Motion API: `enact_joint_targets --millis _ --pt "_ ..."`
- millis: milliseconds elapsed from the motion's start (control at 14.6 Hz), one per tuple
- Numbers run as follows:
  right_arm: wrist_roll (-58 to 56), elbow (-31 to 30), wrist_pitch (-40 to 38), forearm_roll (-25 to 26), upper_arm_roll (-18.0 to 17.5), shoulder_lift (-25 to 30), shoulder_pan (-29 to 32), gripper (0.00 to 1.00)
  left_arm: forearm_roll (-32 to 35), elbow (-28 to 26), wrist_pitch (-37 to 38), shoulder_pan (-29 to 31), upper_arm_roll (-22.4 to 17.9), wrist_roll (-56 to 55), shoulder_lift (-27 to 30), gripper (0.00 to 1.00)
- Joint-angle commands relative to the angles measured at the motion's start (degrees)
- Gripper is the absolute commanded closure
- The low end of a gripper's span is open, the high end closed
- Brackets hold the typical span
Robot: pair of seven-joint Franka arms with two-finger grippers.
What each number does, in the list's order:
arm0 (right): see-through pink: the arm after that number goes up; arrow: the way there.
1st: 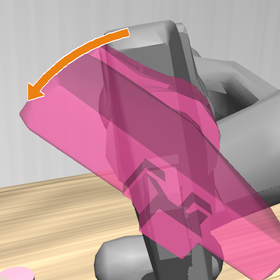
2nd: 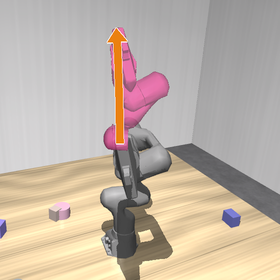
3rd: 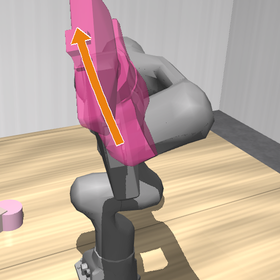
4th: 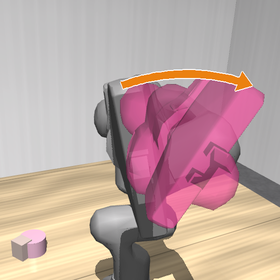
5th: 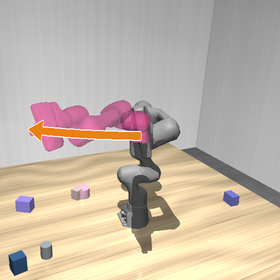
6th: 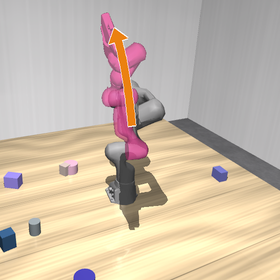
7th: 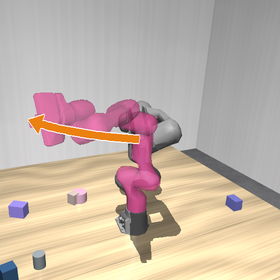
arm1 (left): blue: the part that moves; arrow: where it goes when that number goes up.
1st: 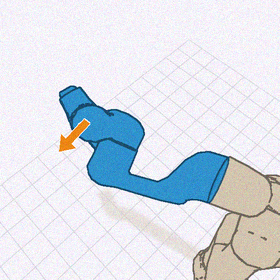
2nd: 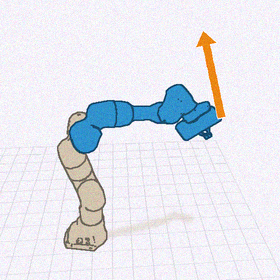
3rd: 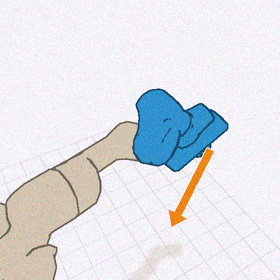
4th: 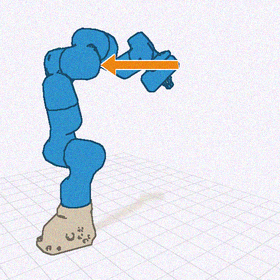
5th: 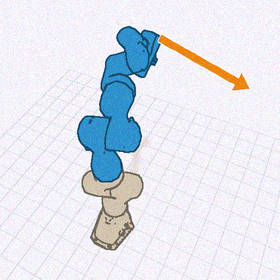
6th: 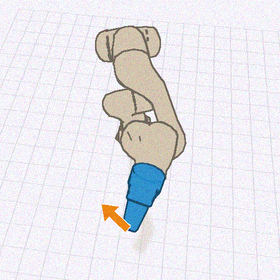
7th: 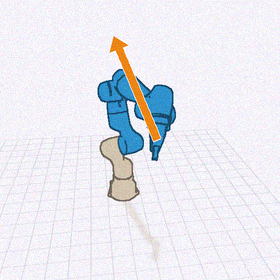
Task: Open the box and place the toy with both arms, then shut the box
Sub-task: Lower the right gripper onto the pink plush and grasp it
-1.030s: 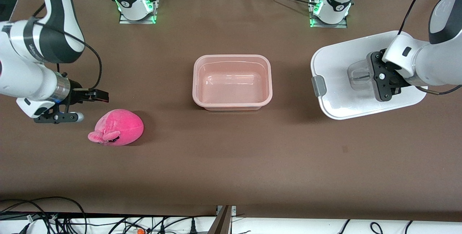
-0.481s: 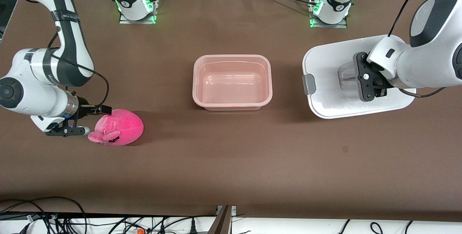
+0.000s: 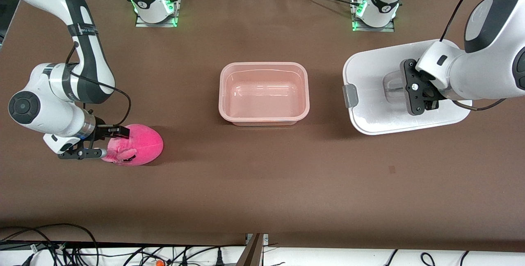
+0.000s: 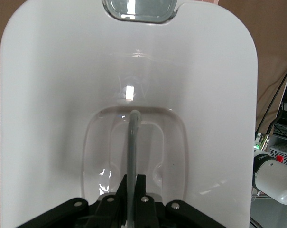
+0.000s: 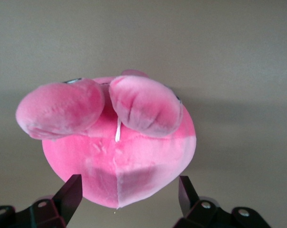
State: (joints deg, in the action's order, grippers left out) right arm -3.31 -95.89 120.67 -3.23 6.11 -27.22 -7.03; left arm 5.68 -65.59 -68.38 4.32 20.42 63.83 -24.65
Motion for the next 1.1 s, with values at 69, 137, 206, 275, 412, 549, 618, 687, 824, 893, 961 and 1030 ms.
enact_joint_targets --millis 69,137,206,275,412,549,618,687,824,893,961,1030 --pt "0.0 1.4 1.8 -0.9 -0.7 -1.3 -0.3 0.09 2.0 1.7 0.9 -0.3 0.6 -0.3 -0.4 1.0" --pt "-0.1 1.4 2.3 -1.0 -0.7 -1.7 -0.4 0.09 2.0 1.7 1.0 -0.3 0.6 -0.3 -0.3 1.0" --pt "-0.1 1.4 3.4 -1.1 -0.7 -2.4 -0.4 0.09 2.1 1.7 1.0 -0.3 0.7 -0.3 -0.3 1.0" --pt "-0.1 1.1 4.7 -1.1 -0.7 -3.1 -0.4 0.1 2.0 1.8 1.1 -0.4 0.7 -0.3 -0.3 1.0" --pt "-1.0 1.0 6.3 -1.1 -0.7 -4.4 -0.3 0.3 2.0 1.7 1.1 -0.4 0.7 -0.3 -0.3 1.0" --pt "-1.1 1.0 6.3 -1.1 -0.7 -4.5 -0.2 0.58 2.0 1.7 1.1 -0.5 0.8 -0.3 -0.3 1.0" --pt "-1.1 1.0 6.3 -1.1 -0.7 -4.5 -0.2 0.74 2.0 1.7 1.1 -0.5 0.8 -0.3 -0.3 1.0" --pt "-1.0 1.1 6.3 -1.1 -0.7 -4.4 -0.2 0.9 2.0 1.8 1.1 -0.5 0.8 -0.3 -0.3 1.0" --pt "-1.2 1.2 6.1 -1.1 -0.7 -4.3 -0.3 1.0 2.0 1.7 1.1 -0.5 0.8 -0.3 -0.3 1.0" --pt "-1.3 1.4 5.8 -1.0 -0.7 -4.1 -0.4 1.0 2.0 1.7 1.1 -0.5 0.8 -0.3 -0.3 1.0" --pt "-1.3 1.5 5.4 -1.0 -0.7 -3.5 -0.6 1.0 2.0 1.7 1.1 -0.4 0.8 -0.3 -0.3 1.0" --pt "-1.4 1.6 4.4 -0.8 -0.7 -2.9 -0.8 1.0 2.0 1.7 1.1 -0.5 0.8 -0.3 -0.3 1.0"
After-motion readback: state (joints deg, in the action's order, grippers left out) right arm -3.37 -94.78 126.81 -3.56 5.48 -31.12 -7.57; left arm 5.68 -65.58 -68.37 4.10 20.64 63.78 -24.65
